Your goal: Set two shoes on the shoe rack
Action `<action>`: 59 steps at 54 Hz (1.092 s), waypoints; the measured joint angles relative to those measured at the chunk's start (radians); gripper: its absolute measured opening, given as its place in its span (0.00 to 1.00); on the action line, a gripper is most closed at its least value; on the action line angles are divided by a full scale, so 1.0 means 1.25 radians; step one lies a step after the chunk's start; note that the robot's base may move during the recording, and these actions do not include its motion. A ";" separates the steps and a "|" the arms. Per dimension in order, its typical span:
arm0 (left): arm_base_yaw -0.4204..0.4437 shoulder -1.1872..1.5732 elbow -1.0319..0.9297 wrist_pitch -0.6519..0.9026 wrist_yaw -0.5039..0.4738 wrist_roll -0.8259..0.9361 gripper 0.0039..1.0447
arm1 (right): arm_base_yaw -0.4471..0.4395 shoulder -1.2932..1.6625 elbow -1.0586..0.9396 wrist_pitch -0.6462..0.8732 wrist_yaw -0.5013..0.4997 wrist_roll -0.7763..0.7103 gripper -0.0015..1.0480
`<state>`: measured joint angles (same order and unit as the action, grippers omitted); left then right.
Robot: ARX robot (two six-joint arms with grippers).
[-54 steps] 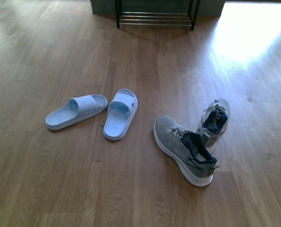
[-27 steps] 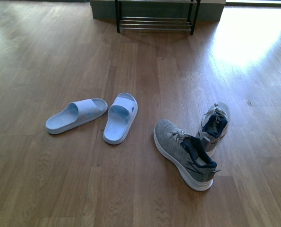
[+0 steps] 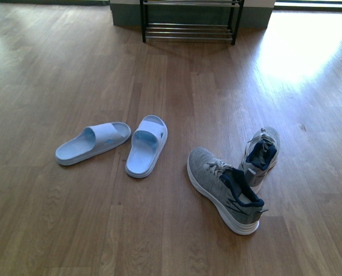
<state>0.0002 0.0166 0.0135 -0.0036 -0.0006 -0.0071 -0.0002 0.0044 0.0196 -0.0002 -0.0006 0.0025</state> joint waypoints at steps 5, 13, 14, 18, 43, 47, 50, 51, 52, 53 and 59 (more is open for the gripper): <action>0.000 0.000 0.000 0.000 0.000 0.000 0.91 | 0.000 0.000 0.000 0.000 0.000 0.000 0.91; 0.000 0.000 0.000 0.000 0.000 0.000 0.91 | 0.000 0.000 0.000 0.000 0.000 0.000 0.91; 0.000 0.000 0.000 0.000 0.000 0.000 0.91 | 0.000 0.000 0.000 0.000 0.000 0.000 0.91; 0.000 0.000 0.000 0.000 0.000 0.000 0.91 | 0.000 0.000 0.000 0.000 0.000 0.000 0.91; 0.000 0.000 0.000 0.000 -0.002 0.000 0.91 | 0.000 0.000 0.000 0.000 -0.002 0.000 0.91; 0.000 0.000 0.000 0.000 -0.002 0.000 0.91 | 0.000 0.000 0.000 0.000 -0.002 0.000 0.91; 0.000 0.000 0.000 0.000 -0.002 0.000 0.91 | 0.000 0.000 0.000 0.000 -0.002 0.000 0.91; 0.000 0.000 0.000 0.000 -0.002 0.000 0.91 | 0.000 0.000 0.000 0.000 -0.002 0.000 0.91; 0.000 0.000 0.000 0.000 -0.002 0.000 0.91 | 0.000 0.000 0.000 0.000 -0.002 0.000 0.91; 0.000 0.000 0.000 0.000 -0.002 0.000 0.91 | 0.000 0.000 0.000 0.000 -0.003 0.000 0.91; 0.000 0.000 0.000 0.000 -0.001 0.000 0.91 | 0.000 0.000 0.000 0.000 -0.001 0.000 0.91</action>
<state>0.0002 0.0166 0.0135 -0.0036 -0.0021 -0.0071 -0.0002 0.0044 0.0196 -0.0002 -0.0021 0.0021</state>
